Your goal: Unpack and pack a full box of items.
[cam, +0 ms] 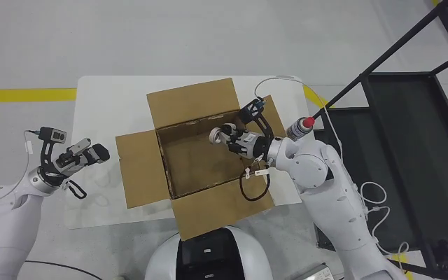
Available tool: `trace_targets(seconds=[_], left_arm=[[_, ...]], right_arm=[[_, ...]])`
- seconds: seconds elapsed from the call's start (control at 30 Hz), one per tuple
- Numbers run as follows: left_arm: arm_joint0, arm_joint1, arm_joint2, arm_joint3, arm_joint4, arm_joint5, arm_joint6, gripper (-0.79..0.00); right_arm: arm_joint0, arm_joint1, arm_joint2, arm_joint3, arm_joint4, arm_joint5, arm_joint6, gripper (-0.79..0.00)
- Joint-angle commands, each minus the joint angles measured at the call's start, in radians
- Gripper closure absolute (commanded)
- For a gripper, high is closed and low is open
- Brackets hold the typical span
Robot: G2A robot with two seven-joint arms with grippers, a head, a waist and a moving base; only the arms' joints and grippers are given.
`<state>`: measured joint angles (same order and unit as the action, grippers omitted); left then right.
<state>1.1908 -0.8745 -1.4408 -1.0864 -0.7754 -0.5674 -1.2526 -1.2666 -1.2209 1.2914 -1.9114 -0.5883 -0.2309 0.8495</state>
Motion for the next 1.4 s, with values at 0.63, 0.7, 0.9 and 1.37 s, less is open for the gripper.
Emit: trace_targets(seconds=[0.63, 0.7, 0.9, 1.37], left_arm=[[0.0, 0.0, 0.0, 0.0, 0.0, 0.0, 0.0, -0.785], [0.0, 0.0, 0.0, 0.0, 0.0, 0.0, 0.0, -0.785], [0.0, 0.0, 0.0, 0.0, 0.0, 0.0, 0.0, -0.785], [0.0, 0.0, 0.0, 0.0, 0.0, 0.0, 0.0, -0.785]], right_arm=[[-0.24, 0.056, 0.422, -0.064, 0.2, -0.193, 0.074, 0.0], [-0.29, 0.062, 0.487, -0.065, 0.229, -0.213, 0.067, 0.0], [-0.485, 0.073, 0.649, -0.079, 0.281, -0.261, 0.083, 0.0], [-0.558, 0.078, 0.696, -0.09, 0.331, -0.3, 0.102, 0.0]])
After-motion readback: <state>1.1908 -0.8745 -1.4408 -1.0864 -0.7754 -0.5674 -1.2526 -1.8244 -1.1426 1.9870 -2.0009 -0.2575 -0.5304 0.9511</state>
